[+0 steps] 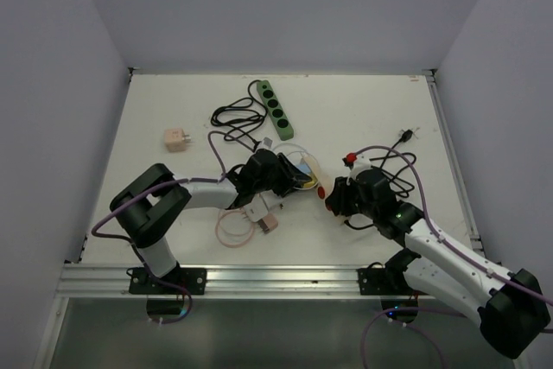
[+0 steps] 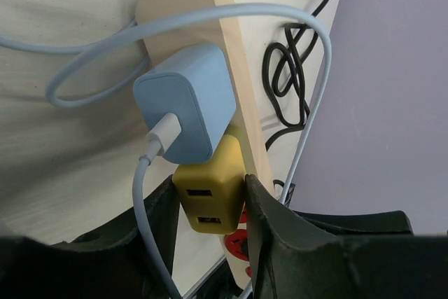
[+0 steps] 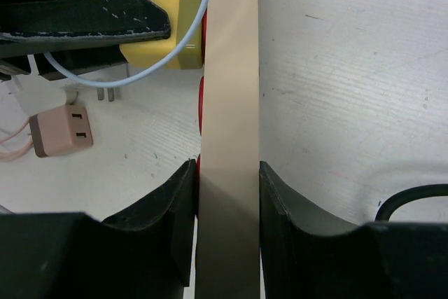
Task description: Pull the plug off the socket
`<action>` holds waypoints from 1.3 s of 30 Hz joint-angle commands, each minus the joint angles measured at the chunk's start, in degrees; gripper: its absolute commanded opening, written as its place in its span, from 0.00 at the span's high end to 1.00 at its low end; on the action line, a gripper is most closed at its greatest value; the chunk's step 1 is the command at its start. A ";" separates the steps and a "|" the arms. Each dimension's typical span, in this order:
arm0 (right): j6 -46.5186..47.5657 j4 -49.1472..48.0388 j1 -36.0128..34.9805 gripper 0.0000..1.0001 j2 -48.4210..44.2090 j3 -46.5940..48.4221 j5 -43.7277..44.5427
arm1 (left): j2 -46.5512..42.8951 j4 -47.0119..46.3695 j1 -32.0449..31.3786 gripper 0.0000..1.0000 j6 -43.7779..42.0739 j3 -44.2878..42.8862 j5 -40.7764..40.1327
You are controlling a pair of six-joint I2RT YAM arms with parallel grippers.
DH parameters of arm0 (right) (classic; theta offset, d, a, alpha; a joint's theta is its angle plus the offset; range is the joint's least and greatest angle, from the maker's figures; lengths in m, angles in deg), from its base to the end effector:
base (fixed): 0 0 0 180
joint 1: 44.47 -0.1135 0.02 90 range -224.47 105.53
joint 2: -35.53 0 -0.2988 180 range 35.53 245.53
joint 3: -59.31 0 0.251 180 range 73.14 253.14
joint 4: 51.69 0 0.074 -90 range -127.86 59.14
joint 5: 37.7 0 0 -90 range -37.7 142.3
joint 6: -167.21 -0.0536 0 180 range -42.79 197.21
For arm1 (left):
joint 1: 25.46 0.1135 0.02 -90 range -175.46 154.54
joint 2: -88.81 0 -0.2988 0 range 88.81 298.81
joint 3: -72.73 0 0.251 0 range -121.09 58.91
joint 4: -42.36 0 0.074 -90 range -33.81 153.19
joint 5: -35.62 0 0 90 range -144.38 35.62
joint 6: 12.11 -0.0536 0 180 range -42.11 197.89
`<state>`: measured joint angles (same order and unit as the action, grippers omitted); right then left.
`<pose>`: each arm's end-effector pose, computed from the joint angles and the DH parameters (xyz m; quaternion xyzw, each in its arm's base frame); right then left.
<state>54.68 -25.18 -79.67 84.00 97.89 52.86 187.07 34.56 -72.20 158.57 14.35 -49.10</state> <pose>0.1407 0.0986 0.2184 -0.0963 0.8874 0.2138 0.3970 0.2455 -0.2681 0.1806 -0.2338 0.8425 -0.4515 0.1781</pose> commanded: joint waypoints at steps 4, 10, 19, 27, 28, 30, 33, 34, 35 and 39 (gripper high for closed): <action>-0.50 -3.81 -0.31 0.93 0.04 0.38 -0.38 | 2.11 -4.39 -0.37 0.73 -3.24 -3.34 -2.73; -0.85 -3.64 -0.31 0.80 4.35 1.87 -0.29 | 2.20 -7.28 -0.63 1.00 -7.11 -3.08 -1.24; -4.37 -3.72 -0.31 0.53 12.86 4.77 2.69 | 1.59 -10.19 -1.51 1.00 -11.34 -3.61 -0.53; -5.16 -5.30 -0.31 0.43 20.70 8.03 4.36 | 1.85 -10.72 -2.65 1.00 -14.85 -4.66 -0.71; -5.16 -6.18 -0.31 0.43 21.31 8.38 4.63 | 1.94 -10.80 -2.74 1.00 -15.12 -4.66 -0.71; -5.42 -6.97 -0.31 0.42 23.24 8.64 4.28 | 1.67 -11.07 -2.74 1.00 -15.47 -4.58 -0.80; -6.21 -8.29 -0.39 0.44 25.35 8.82 3.31 | 1.50 -12.38 -2.83 1.00 -16.26 -4.23 -0.45; -6.65 -8.99 -0.40 0.46 25.53 8.65 2.96 | 1.41 -13.78 -2.83 1.00 -16.44 -3.70 -0.01; -6.83 -9.34 -0.31 0.49 25.71 8.38 2.87 | 1.41 -14.40 -2.83 1.00 -16.44 -3.44 -0.01; -7.01 -8.21 -0.39 0.75 24.49 7.68 4.09 | 0.53 -15.73 -2.83 1.00 -17.57 -2.56 0.35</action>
<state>48.02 -31.23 -79.43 109.35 104.71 55.81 189.32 27.30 -74.52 144.19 12.23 -49.91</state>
